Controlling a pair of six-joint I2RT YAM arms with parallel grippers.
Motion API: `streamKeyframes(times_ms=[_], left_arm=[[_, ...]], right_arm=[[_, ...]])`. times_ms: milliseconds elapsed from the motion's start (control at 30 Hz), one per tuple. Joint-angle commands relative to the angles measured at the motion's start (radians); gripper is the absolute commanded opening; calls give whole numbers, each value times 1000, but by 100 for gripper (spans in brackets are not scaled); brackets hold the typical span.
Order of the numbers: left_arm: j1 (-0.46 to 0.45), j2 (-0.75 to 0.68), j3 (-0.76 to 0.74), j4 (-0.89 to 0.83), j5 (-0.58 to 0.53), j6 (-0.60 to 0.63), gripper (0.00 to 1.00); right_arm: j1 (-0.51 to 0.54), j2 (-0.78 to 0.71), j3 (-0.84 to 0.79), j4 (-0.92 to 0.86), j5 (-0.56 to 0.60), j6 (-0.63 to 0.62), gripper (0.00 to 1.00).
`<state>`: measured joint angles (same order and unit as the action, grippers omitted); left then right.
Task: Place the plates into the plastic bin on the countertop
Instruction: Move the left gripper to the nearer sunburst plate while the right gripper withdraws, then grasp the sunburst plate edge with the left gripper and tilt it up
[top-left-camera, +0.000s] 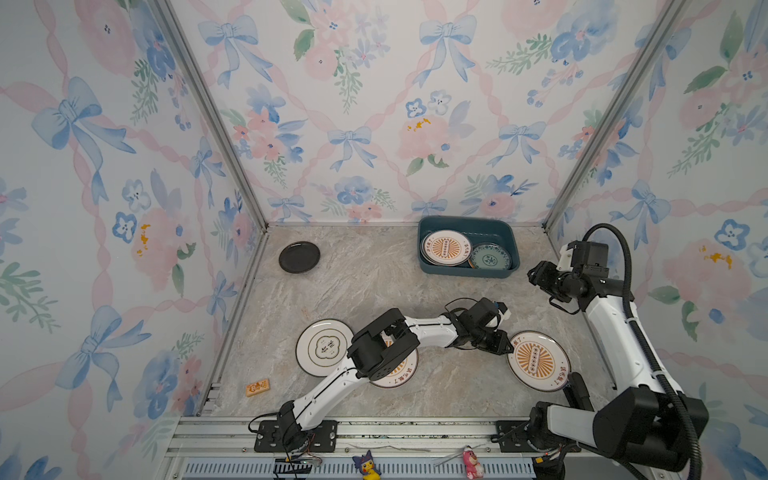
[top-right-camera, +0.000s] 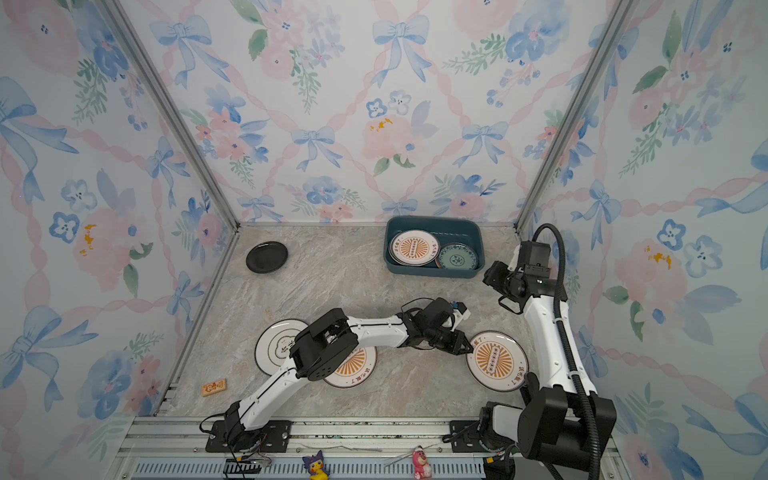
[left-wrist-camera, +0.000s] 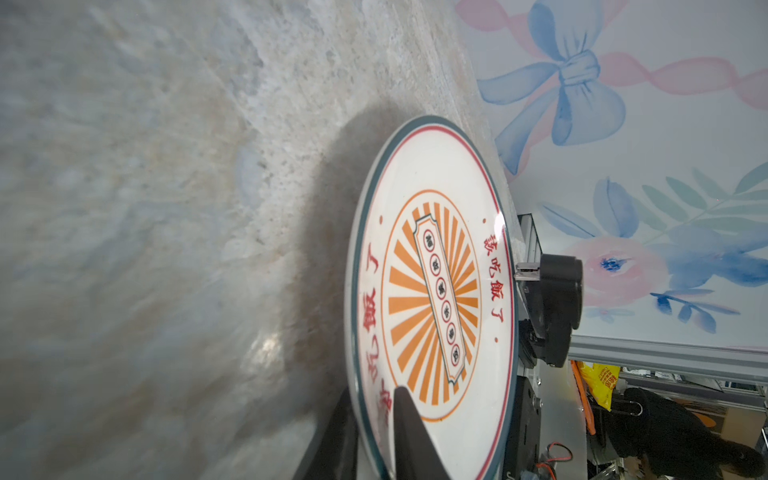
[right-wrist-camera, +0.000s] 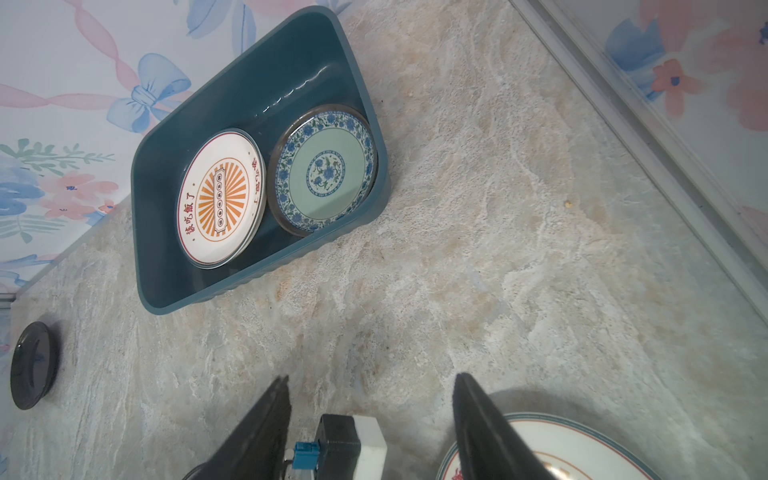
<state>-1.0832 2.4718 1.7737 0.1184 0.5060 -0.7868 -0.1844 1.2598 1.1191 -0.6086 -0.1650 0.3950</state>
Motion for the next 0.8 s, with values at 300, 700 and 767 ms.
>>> streamKeyframes(times_ms=[300,700,767], left_arm=[[37,35,-5,-154,-78,75,12],[117,-40,-86,-192,-142,131,0],[132,-54,-101,-192,-145,135,0]], right_arm=[[-5,-35,-37,3,-10,-16,59],[-3,-59,-68,4,-14,-30,59],[0,-61,-72,4,-13,-31,59]])
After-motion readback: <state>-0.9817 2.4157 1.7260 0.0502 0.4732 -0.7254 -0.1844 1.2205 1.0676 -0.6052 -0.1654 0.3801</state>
